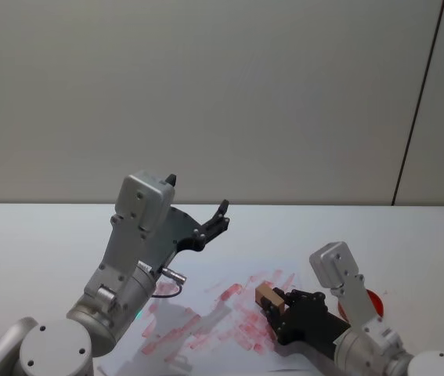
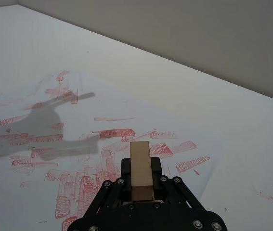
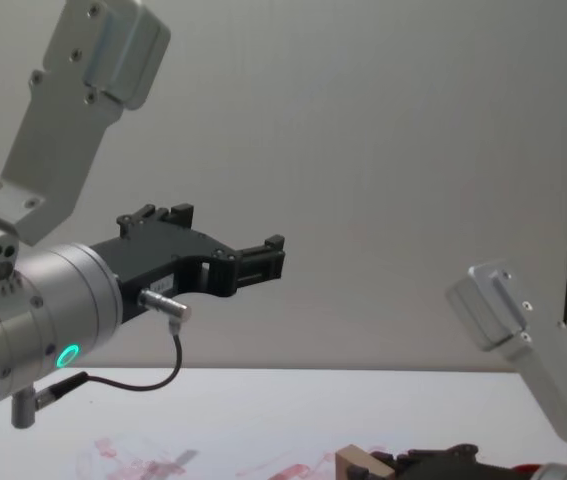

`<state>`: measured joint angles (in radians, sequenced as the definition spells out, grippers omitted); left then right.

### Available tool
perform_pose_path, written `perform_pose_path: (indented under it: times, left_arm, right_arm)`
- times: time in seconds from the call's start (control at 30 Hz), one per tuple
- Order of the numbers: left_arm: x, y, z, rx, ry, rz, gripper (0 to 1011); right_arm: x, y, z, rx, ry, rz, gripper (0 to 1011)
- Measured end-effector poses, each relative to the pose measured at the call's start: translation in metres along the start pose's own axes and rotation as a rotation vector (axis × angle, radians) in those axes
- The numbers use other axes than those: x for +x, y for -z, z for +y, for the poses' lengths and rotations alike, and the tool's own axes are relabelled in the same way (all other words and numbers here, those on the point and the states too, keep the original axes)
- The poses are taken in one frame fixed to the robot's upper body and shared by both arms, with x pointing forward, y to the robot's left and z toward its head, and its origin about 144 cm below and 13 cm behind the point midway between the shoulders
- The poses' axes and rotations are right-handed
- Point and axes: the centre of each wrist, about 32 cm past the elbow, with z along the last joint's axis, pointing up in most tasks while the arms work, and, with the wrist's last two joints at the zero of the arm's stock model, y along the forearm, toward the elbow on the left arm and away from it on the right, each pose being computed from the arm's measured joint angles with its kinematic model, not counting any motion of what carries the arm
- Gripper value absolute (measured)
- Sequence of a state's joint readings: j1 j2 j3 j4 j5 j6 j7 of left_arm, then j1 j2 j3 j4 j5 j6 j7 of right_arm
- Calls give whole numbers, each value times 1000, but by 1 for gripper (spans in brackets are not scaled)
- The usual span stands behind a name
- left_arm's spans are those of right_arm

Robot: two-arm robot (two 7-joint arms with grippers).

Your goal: Use the one hand to pick up the stamp and affix it onto the A4 paper.

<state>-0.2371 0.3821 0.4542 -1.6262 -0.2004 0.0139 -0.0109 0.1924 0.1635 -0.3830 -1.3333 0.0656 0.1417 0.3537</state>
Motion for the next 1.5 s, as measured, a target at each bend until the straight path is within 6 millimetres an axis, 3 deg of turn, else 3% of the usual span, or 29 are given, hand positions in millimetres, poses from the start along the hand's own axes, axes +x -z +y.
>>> perform_pose_path:
  times: [0.7,1.2,1.5]
  left_arm:
    - [0,0,0,0,0,0,1002]
    - [0,0,0,0,0,0,1003]
    - [0,0,0,0,0,0,1002]
  right_arm:
    - [-1,1,-2,-4,-2,6,217]
    - [9,-30,-17,170,74,23,216]
    - [22,-36,-33,195,129,23,216]
